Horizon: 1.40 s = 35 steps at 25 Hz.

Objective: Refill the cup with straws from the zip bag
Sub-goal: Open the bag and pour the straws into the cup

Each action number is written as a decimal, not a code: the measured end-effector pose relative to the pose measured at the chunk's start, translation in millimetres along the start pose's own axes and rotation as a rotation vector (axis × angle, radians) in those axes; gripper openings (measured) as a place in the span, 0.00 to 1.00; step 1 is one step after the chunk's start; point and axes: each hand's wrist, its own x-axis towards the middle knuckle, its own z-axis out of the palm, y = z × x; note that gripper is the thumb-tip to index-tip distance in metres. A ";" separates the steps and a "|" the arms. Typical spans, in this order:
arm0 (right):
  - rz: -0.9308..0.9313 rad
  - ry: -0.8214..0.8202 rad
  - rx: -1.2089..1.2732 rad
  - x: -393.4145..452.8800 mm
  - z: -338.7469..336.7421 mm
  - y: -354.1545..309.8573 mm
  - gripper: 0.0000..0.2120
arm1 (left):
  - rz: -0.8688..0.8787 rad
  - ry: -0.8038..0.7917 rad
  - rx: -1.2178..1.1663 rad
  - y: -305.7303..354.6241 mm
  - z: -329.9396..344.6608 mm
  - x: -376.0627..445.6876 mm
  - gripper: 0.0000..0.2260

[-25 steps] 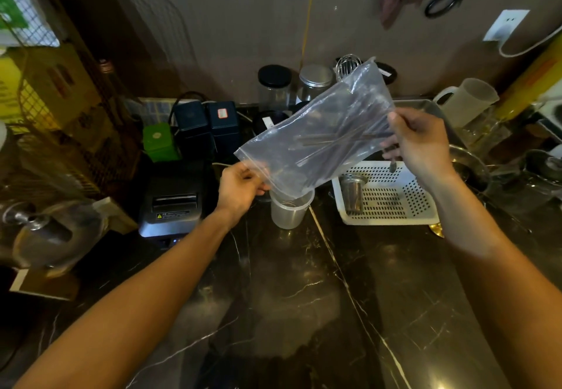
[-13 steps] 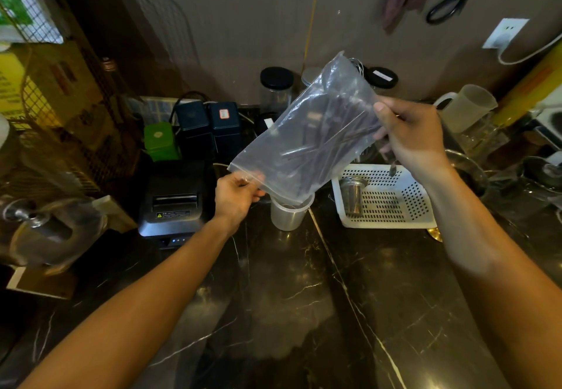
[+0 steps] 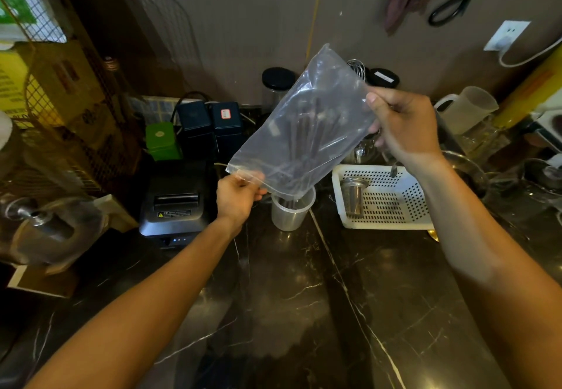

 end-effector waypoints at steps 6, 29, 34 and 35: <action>-0.024 -0.020 -0.023 5.9 -3.9 -2.5 0.11 | -0.025 -0.071 -0.014 2.2 10.2 -3.2 0.06; -0.029 0.007 0.073 1.7 -4.5 -8.3 0.10 | -0.008 -0.073 -0.010 3.5 11.7 -10.0 0.07; -0.074 0.047 0.051 3.9 -8.4 -18.2 0.11 | 0.024 -0.046 -0.021 12.6 10.5 -10.1 0.10; -0.089 0.053 0.056 5.1 -10.0 -20.9 0.11 | 0.039 -0.040 -0.038 16.8 11.5 -9.9 0.10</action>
